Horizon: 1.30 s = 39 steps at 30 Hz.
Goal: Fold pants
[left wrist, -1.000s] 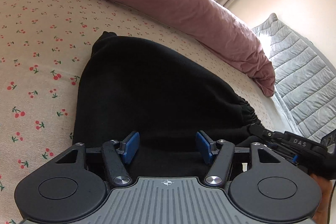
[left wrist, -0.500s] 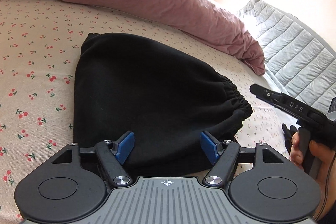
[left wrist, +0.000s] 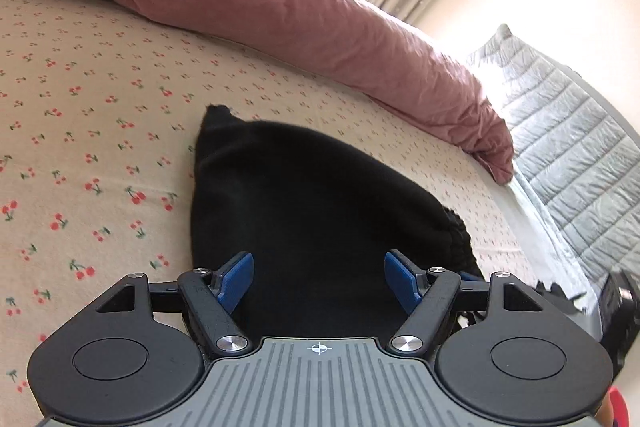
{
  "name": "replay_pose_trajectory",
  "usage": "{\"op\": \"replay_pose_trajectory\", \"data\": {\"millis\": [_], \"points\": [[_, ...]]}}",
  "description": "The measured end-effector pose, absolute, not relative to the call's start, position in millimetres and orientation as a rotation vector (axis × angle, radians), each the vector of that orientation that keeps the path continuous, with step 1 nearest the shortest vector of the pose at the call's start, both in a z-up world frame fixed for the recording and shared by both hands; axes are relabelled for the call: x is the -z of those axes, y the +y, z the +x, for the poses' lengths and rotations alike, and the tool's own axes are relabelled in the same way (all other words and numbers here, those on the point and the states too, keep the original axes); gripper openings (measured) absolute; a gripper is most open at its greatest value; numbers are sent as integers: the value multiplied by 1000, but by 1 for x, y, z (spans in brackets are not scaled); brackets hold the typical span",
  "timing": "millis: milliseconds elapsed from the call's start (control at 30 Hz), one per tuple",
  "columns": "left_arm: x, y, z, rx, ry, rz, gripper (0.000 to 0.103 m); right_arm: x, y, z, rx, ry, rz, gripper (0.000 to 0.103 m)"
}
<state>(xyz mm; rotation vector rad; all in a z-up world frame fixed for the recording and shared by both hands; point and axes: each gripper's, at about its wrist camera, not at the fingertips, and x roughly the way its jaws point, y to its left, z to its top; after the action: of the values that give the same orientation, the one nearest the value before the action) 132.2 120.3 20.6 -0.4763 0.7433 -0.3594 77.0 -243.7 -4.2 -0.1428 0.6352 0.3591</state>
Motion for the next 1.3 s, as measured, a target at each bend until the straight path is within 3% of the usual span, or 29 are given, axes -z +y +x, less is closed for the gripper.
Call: {"op": "replay_pose_trajectory", "data": {"millis": [233,300,367,433,500,600,667,800,1000,1167,1300], "points": [[-8,141,230,204,767,-460,70,-9,-213,53,-493,442,-160,43],[2,134,249,195,792,-437,61,-5,-201,54,-519,425,-175,43],[8,121,262,180,817,-376,25,2,-188,58,-557,459,-185,43],[9,113,268,155,812,-333,16,16,-176,68,-565,566,-197,42],[7,114,272,147,797,-356,14,33,-175,74,-548,658,-179,41],[4,125,271,134,754,-427,12,38,-173,75,-537,667,-174,42],[1,133,266,61,695,-419,4,37,-179,80,-539,703,-116,42],[-5,150,257,100,683,-501,4,38,-180,80,-539,705,-109,41],[-30,113,209,217,685,-432,7,29,-188,79,-537,681,-95,41],[-35,71,156,328,713,-342,10,0,-218,75,-389,524,-47,41],[-15,54,125,311,780,-249,10,9,-239,94,-290,600,-5,42]]}}
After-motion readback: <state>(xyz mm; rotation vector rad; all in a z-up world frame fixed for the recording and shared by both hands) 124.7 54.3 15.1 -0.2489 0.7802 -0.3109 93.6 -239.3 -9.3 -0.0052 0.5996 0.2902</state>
